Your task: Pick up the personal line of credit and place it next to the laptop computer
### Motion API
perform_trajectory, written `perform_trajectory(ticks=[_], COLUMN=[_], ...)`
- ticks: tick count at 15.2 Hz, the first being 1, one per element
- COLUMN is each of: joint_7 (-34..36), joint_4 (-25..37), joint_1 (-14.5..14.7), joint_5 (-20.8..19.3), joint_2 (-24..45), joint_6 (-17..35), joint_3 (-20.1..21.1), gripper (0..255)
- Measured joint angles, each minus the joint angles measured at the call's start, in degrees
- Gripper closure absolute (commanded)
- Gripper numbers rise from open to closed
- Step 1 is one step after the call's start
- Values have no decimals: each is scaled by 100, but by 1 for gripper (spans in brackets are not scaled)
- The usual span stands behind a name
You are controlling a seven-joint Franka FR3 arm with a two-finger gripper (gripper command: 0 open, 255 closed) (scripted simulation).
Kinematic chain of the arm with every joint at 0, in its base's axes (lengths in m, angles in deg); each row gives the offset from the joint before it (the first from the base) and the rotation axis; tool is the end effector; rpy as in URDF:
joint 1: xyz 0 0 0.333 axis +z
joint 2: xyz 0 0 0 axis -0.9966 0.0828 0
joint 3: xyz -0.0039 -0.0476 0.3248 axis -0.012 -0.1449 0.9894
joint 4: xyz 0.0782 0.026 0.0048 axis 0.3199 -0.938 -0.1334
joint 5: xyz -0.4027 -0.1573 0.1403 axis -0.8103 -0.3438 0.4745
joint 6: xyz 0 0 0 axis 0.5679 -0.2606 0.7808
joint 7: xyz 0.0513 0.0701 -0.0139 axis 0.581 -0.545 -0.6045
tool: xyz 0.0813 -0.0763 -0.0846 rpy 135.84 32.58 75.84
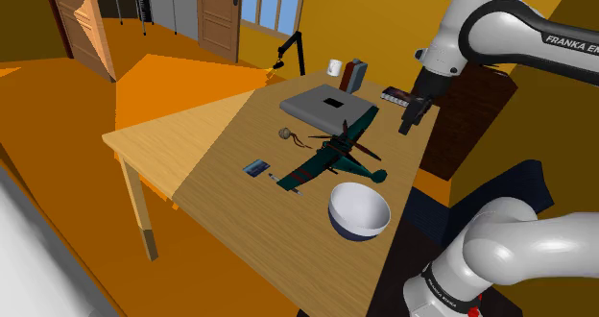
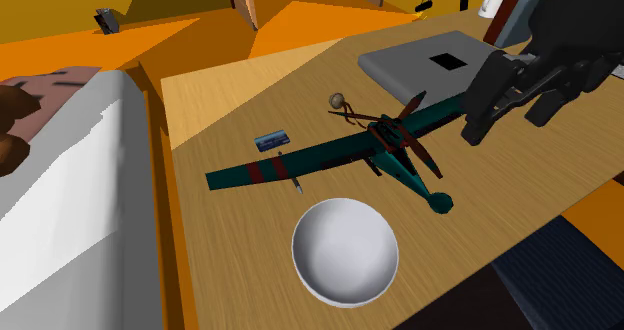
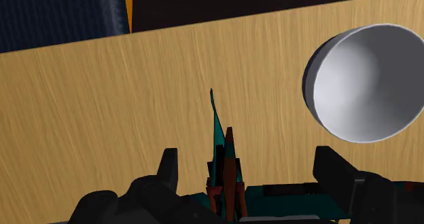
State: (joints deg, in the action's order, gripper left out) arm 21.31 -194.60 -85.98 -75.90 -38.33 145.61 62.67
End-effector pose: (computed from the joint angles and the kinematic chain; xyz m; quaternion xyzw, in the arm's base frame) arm 0.3519 -0.0443 0.5620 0.9984 0.0550 0.0022 0.0160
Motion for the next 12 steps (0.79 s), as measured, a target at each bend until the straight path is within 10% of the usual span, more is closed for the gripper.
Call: perform_trajectory(ticks=[12], joint_7=[3178], joint_4=[-935], joint_1=[-218], joint_5=[791], joint_2=[-155], joint_6=[1387], joint_3=[2044], gripper=[0])
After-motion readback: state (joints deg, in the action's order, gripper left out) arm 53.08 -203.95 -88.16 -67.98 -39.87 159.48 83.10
